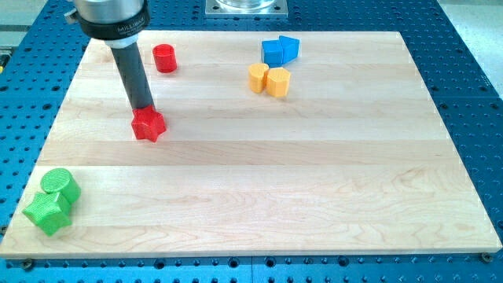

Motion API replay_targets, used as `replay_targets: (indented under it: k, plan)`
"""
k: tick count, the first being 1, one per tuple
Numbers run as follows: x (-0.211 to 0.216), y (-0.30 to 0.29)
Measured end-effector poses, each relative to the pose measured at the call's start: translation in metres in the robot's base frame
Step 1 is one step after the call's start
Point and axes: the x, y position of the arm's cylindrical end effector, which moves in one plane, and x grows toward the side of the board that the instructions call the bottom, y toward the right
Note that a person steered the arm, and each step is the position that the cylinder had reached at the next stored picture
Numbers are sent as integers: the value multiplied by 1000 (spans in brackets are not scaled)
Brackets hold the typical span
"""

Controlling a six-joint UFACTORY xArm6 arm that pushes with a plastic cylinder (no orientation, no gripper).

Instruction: Slide the red star into the green circle

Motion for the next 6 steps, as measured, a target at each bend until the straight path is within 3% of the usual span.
replay_targets:
  k: [1, 3, 4, 6]
  plan:
    - [-50, 15]
    - [54, 19]
    - [90, -9]
    - [112, -26]
